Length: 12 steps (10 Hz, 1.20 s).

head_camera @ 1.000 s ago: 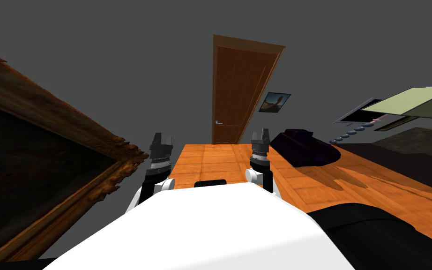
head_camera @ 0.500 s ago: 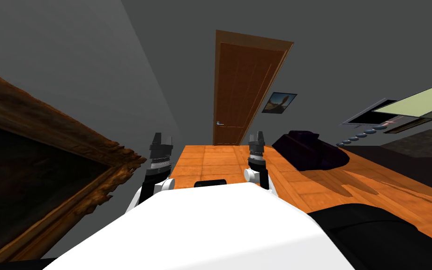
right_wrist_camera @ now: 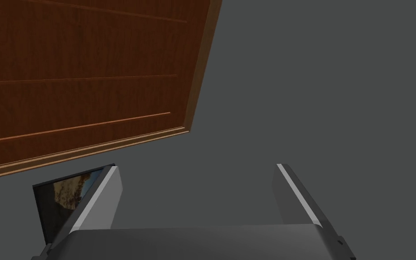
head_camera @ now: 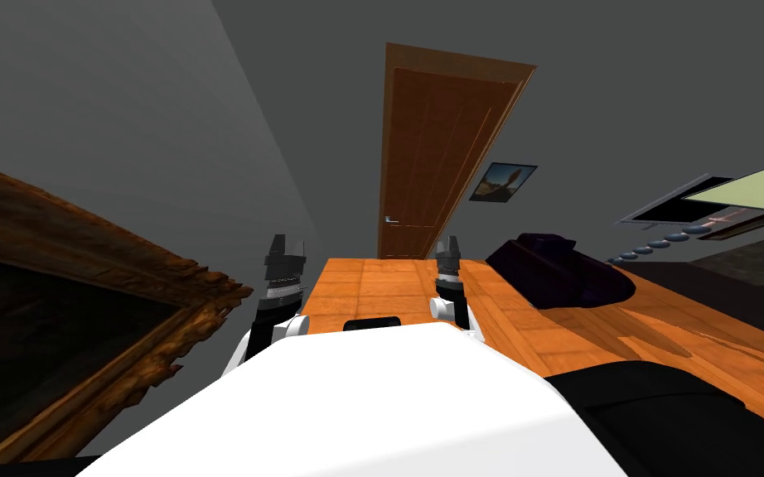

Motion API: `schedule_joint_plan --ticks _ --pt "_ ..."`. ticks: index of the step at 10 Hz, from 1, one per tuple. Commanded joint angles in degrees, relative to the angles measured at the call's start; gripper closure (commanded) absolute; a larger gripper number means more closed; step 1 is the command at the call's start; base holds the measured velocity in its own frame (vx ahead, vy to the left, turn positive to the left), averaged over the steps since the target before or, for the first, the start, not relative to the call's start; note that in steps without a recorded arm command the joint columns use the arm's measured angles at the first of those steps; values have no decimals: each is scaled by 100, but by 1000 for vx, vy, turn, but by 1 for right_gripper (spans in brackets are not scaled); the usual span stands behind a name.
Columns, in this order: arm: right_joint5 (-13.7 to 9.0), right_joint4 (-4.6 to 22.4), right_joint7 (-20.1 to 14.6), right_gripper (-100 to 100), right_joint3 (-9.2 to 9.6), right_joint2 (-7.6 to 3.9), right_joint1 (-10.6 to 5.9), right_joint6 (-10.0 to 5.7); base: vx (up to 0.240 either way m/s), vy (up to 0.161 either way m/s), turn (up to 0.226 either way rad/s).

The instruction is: Pull the door open

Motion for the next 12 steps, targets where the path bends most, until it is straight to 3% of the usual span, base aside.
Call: schedule_joint_plan --ticks 1,12 --pt "9 165 -22 -100 -1 -8 -78 10 93 9 23" --pt "29 1655 -267 -100 -74 -138 -571 -236 99 12 26"
